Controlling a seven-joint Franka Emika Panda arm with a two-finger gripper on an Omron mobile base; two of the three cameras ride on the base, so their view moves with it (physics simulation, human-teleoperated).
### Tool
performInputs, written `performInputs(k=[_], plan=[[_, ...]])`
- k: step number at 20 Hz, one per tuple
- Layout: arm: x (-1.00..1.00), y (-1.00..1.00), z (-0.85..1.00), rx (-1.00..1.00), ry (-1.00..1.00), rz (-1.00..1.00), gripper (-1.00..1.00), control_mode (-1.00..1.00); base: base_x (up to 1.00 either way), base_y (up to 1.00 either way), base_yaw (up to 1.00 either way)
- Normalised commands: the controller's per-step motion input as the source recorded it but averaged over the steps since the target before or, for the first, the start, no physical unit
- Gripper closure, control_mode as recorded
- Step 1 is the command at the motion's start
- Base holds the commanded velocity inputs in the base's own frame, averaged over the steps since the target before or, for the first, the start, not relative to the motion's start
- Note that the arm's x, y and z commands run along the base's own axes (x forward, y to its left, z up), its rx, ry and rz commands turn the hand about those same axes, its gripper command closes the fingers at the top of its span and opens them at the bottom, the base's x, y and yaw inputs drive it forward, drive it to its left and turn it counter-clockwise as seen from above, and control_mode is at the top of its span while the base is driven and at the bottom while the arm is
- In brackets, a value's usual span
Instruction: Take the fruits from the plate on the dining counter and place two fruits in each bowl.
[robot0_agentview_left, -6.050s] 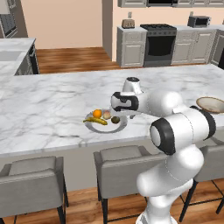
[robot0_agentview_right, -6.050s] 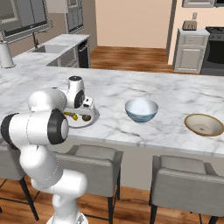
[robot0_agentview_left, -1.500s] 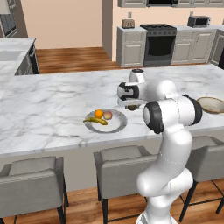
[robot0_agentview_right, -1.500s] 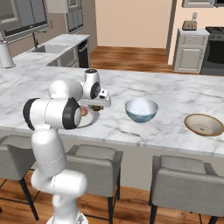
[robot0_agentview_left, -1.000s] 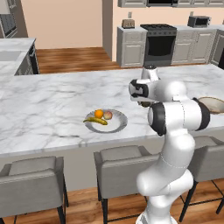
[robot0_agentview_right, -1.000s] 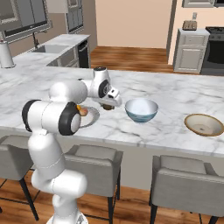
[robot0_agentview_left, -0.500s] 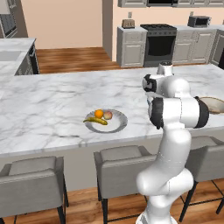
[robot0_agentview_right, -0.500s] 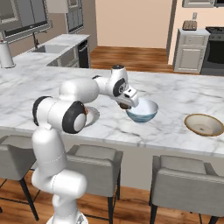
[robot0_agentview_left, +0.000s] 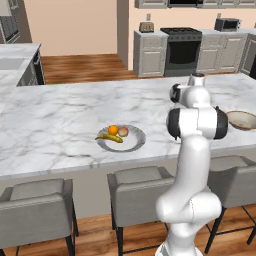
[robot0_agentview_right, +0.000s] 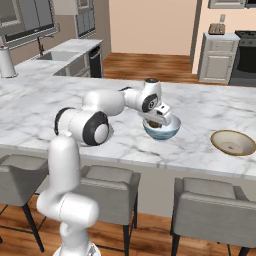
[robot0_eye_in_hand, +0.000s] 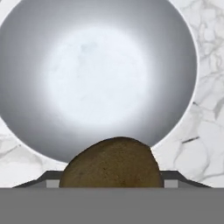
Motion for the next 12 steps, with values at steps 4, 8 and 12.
performInputs(k=[4,8,12], plan=[[0.46,0.00,-0.42,0.00,0.00,0.00,1.00,-1.00,0.00,0.00,0.00],[0.33,-0.09,-0.17,0.00,0.01,0.00,1.00,-1.00,0.00,0.00,0.00],[0.16,-0.08,-0.32,0.00,0.02,0.00,1.00,-1.00,0.00,0.00,0.00]])
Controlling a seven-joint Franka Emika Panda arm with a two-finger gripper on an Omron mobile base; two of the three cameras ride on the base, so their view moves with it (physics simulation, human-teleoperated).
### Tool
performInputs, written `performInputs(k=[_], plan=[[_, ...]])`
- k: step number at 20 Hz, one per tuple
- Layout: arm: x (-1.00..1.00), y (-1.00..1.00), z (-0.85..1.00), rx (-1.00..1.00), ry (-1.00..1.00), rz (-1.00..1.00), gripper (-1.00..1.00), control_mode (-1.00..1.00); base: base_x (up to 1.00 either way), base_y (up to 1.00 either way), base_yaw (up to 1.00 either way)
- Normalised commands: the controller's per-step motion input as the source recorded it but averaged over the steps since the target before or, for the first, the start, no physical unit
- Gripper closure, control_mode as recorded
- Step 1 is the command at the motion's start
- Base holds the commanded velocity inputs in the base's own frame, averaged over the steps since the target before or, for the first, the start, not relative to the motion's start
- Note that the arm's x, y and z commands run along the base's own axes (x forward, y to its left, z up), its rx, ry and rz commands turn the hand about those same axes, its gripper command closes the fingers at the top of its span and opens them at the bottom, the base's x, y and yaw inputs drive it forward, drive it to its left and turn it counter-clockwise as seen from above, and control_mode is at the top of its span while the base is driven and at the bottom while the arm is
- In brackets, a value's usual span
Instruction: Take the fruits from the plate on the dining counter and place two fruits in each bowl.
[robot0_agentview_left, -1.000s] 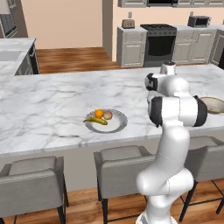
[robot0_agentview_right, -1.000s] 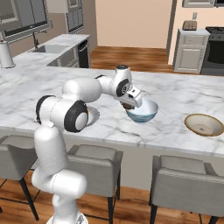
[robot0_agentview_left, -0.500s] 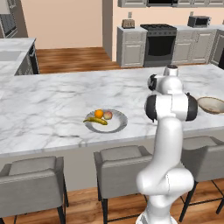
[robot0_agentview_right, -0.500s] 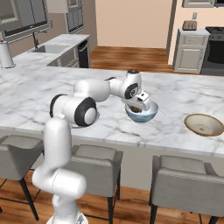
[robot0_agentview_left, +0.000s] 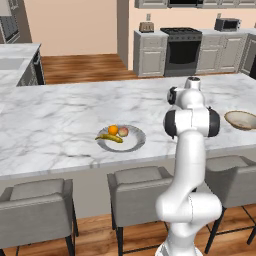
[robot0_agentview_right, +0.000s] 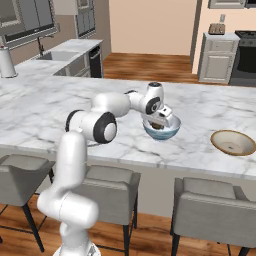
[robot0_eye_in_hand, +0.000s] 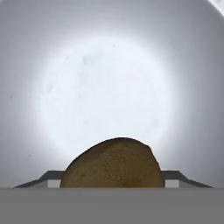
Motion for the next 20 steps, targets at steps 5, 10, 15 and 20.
performInputs(k=[5,10,15,20], plan=[[0.05,0.00,-0.39,0.00,0.01,0.00,-1.00,-1.00,0.00,0.00,0.00],[0.00,0.00,-0.11,0.00,0.00,0.00,-1.00,-1.00,0.00,0.00,0.00],[0.00,0.00,0.09,0.00,0.00,0.00,-1.00,-1.00,0.00,0.00,0.00],[-0.03,-0.01,0.48,0.01,0.00,0.00,-1.00,-1.00,0.00,0.00,0.00]])
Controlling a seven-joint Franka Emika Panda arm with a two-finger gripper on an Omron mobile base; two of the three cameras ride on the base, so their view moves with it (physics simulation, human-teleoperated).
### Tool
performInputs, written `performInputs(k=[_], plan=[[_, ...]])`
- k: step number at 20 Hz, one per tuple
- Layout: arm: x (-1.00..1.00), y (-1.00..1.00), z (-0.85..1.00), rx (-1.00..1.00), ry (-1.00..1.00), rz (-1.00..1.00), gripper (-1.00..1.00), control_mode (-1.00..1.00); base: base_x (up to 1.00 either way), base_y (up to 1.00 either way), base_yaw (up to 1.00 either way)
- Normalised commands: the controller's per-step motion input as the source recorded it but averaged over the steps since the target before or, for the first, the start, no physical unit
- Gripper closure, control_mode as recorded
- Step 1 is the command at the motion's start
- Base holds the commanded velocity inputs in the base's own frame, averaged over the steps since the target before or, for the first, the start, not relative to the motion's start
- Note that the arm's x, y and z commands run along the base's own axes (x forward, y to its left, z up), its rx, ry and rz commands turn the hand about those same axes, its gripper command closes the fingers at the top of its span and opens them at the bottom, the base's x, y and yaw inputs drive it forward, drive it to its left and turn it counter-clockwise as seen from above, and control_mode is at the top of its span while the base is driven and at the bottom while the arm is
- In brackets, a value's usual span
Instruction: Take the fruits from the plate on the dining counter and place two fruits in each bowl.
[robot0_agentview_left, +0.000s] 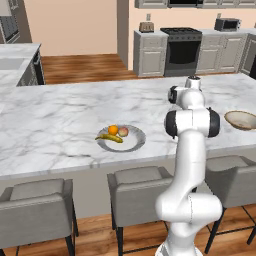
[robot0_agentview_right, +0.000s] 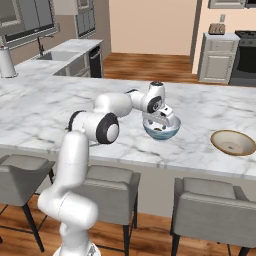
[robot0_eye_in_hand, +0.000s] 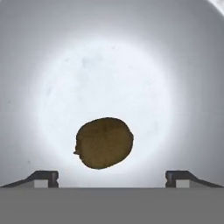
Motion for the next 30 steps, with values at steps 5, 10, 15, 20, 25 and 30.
performInputs(k=[5,10,15,20,25,30], plan=[[-0.52,0.01,0.59,0.00,0.00,0.00,-1.00,-1.00,0.00,0.00,0.00],[-0.66,0.35,0.31,0.00,0.00,0.02,-1.00,-1.00,0.00,0.00,0.00],[-0.38,0.74,0.16,0.00,0.00,0.12,-1.00,-1.00,0.00,0.00,0.00],[-0.33,0.86,0.01,0.00,0.00,0.21,-1.00,-1.00,0.00,0.00,0.00],[-0.04,0.95,-0.01,0.00,0.00,0.29,-1.00,-1.00,0.00,0.00,0.00],[0.00,0.90,-0.18,0.00,0.00,0.32,-1.00,-1.00,0.00,0.00,0.00]])
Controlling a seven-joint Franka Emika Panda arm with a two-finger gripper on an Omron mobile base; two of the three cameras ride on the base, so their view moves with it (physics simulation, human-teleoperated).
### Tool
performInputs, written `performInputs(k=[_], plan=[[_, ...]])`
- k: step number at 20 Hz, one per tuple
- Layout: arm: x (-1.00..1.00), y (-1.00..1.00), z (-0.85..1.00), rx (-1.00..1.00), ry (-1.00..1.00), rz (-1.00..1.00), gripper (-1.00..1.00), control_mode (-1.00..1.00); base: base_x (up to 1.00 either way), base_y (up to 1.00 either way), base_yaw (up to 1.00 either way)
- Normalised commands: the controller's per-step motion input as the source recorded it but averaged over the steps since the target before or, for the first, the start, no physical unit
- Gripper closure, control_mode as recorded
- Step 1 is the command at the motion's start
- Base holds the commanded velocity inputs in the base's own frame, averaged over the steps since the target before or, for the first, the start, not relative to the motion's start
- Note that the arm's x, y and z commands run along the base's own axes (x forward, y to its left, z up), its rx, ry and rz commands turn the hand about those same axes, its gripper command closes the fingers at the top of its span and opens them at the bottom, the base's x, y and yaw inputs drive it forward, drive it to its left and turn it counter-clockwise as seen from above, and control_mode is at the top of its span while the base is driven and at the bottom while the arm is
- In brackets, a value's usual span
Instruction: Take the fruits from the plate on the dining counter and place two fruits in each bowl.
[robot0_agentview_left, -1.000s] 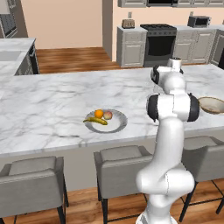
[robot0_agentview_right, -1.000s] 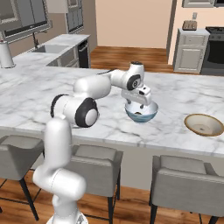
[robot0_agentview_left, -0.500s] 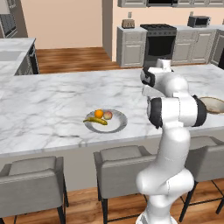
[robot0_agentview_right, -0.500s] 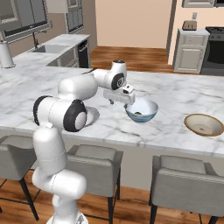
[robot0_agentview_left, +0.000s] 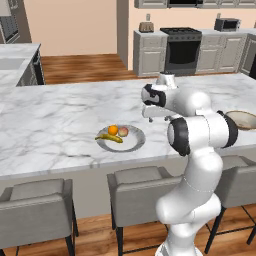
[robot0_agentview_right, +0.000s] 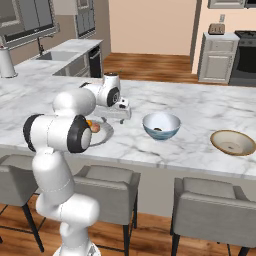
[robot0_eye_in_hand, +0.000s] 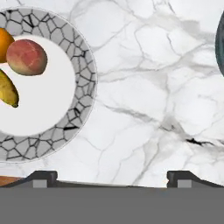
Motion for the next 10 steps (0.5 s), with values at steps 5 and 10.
performInputs(k=[5,10], plan=[[-0.04,0.93,-0.17,0.00,0.00,0.29,-1.00,-1.00,0.00,0.00,0.00],[0.00,0.76,-0.11,0.01,0.00,0.19,-1.00,-1.00,0.00,0.00,0.00]])
